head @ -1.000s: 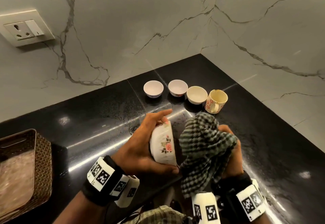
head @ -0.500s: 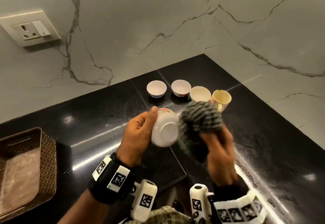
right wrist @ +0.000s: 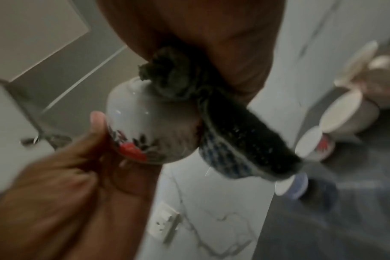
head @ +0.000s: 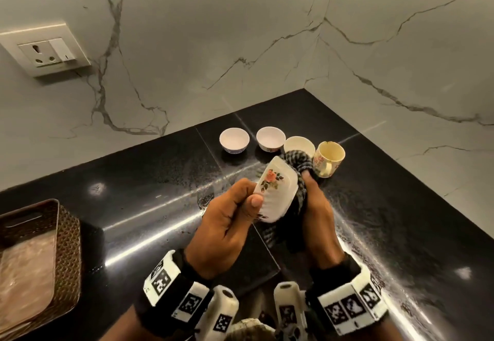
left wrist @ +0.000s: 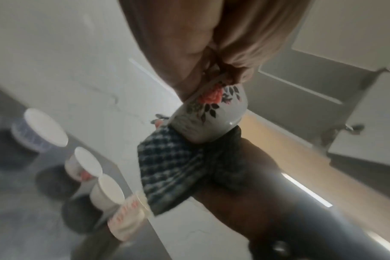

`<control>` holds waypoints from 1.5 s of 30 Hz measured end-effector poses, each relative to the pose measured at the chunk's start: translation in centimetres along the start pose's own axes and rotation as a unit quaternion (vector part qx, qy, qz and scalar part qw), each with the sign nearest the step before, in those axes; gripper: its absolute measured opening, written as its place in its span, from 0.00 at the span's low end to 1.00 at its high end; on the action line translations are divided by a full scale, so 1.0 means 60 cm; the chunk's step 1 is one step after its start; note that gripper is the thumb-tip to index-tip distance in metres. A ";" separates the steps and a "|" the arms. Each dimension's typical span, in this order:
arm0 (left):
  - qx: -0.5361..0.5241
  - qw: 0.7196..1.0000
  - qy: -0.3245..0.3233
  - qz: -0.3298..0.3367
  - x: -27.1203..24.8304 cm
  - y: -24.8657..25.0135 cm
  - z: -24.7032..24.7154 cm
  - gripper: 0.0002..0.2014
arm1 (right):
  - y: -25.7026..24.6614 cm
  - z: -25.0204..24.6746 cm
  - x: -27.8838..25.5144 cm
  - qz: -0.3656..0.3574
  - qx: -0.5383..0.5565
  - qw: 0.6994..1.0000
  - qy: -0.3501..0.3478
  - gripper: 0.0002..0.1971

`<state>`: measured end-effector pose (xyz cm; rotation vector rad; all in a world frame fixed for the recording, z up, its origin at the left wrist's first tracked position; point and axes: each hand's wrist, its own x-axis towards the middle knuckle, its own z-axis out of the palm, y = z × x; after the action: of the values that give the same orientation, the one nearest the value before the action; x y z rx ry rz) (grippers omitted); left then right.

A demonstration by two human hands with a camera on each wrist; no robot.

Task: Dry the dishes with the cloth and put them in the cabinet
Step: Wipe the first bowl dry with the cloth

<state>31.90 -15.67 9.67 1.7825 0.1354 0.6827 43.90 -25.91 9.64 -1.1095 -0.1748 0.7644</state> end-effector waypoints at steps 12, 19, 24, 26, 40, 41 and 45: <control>0.463 0.840 -0.139 0.245 0.011 -0.041 -0.005 0.12 | -0.005 -0.007 -0.024 -0.031 -0.171 0.985 -0.021 0.11; 0.367 0.882 -0.079 0.284 0.003 -0.031 -0.029 0.13 | 0.007 -0.053 -0.017 -0.137 -0.418 0.898 0.026 0.14; 0.113 0.981 -0.126 0.091 0.015 -0.024 -0.055 0.48 | 0.008 -0.057 -0.023 -0.095 -0.473 0.875 -0.029 0.38; 0.010 0.986 -0.154 0.061 0.015 -0.023 -0.053 0.50 | 0.011 -0.049 -0.027 -0.054 -0.483 0.870 -0.080 0.41; -0.127 0.988 0.009 -0.088 0.005 -0.039 -0.029 0.43 | -0.019 -0.030 -0.046 -0.302 -0.521 0.797 -0.041 0.17; -0.128 0.988 -0.004 -0.087 0.006 -0.037 -0.021 0.42 | -0.016 -0.021 -0.046 -0.301 -0.514 0.799 -0.084 0.14; -0.161 0.983 -0.011 -0.091 0.007 -0.036 -0.010 0.39 | -0.009 -0.013 -0.043 -0.303 -0.484 0.816 -0.087 0.07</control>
<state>32.49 -14.27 7.97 1.4472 0.1602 0.5203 42.62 -28.26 10.38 -1.8011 -1.1200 0.1415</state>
